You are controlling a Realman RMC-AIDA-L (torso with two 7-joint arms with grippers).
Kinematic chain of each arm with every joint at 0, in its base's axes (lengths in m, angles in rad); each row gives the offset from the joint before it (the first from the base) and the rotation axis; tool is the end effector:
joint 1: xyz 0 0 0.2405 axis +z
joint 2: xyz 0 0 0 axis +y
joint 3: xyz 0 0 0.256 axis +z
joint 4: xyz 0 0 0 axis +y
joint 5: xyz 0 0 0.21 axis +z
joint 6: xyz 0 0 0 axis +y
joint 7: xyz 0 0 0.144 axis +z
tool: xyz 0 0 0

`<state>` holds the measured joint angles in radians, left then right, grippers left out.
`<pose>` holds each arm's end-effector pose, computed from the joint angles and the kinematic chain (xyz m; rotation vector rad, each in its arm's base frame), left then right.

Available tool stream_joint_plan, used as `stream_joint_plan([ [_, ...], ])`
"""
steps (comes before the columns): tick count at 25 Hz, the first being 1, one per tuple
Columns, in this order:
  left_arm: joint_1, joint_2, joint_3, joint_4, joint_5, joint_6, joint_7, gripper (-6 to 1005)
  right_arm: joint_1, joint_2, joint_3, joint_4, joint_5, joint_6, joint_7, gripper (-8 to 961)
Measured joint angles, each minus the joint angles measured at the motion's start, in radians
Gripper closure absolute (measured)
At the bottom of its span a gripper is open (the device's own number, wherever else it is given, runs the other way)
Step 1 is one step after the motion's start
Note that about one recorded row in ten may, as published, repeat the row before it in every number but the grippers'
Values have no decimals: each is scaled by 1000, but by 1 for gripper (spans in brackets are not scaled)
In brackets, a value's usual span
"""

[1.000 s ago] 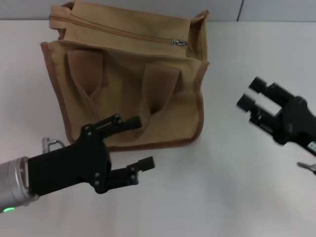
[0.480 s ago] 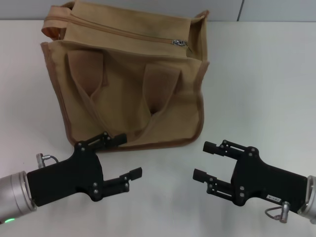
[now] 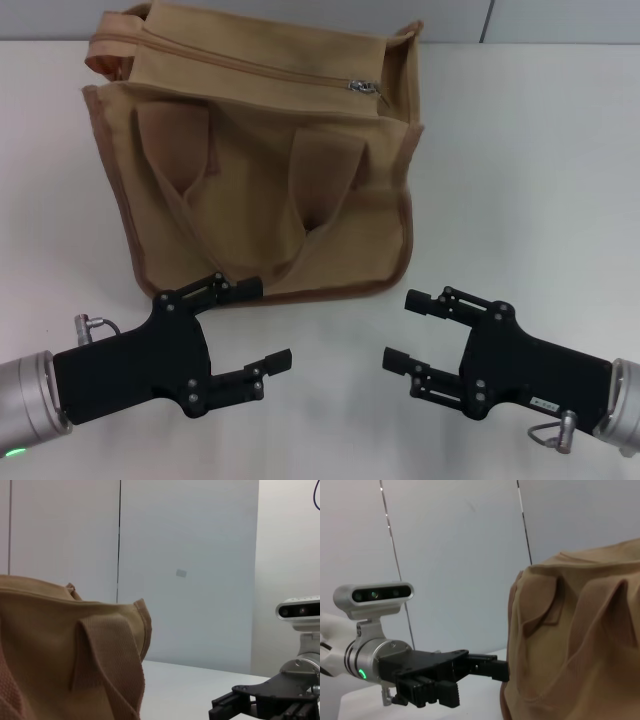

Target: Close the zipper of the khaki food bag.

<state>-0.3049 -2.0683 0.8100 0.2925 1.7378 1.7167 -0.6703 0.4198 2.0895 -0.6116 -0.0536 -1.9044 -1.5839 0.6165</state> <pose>-0.2997 0.2201 -0.0415 -2.6187 -0.2582 -1.0104 0.2842 0.2262 -0.0841 -2.6240 0.4215 1.0179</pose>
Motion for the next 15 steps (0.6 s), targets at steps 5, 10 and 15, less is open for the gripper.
stream_joint_plan([
  [5,-1,0,0,-3,2,-3,0,201,4,0,5,12,2,17,-27,237],
  [10,-6,-2,6,-7,2,-10,0,201,9,0,5,17,5,21,-45,198],
  [15,-9,-3,8,-7,2,-23,0,201,15,0,-1,18,0,23,-53,183],
])
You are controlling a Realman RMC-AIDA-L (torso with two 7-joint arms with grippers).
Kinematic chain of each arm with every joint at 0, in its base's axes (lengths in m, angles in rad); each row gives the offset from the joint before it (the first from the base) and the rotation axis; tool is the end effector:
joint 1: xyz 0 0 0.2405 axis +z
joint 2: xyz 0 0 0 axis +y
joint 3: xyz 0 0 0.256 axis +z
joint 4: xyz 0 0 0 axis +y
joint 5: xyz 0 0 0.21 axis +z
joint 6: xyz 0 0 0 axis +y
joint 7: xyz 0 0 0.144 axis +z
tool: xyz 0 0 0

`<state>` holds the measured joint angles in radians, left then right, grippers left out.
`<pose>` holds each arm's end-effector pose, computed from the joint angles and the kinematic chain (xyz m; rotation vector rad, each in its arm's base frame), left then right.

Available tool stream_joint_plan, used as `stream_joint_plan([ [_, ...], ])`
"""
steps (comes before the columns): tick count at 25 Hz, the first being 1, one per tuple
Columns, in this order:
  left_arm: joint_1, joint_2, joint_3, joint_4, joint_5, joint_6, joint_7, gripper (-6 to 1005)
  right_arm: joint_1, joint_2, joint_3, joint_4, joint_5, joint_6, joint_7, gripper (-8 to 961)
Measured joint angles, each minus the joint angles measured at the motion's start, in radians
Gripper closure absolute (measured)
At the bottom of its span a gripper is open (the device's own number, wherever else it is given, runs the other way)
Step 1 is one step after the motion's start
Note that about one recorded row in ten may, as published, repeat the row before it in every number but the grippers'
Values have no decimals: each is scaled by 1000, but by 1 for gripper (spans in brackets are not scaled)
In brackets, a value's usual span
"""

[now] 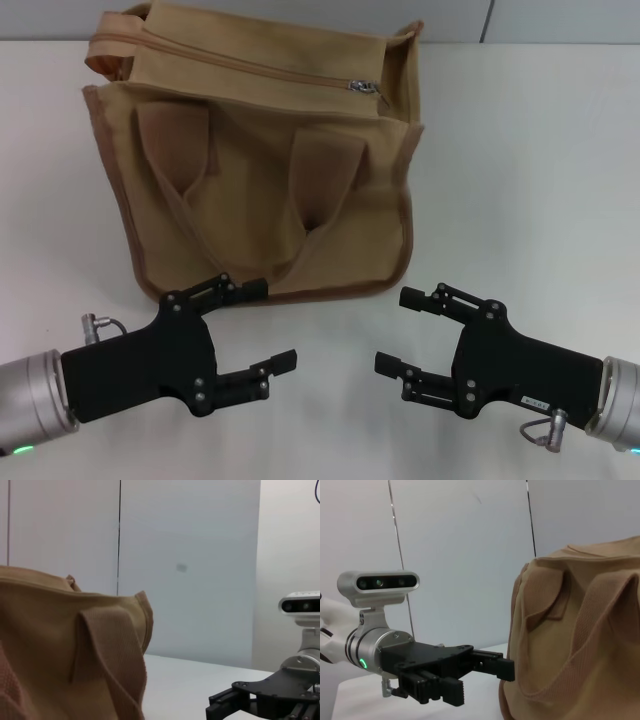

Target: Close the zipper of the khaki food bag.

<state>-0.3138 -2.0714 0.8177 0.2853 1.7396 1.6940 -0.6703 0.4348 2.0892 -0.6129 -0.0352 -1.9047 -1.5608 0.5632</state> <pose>-0.2993 0.2223 -0.0457 -2.6292 -0.2657 -0.9917 0.2824 0.2287 -0.0881 -2.6304 0.3604 0.9881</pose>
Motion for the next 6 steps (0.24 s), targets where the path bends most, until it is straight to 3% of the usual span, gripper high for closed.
stream_joint_plan([
  [6,-4,-3,0,-1,-3,-14,0,201,0,0,5,3,0,2,0,183],
])
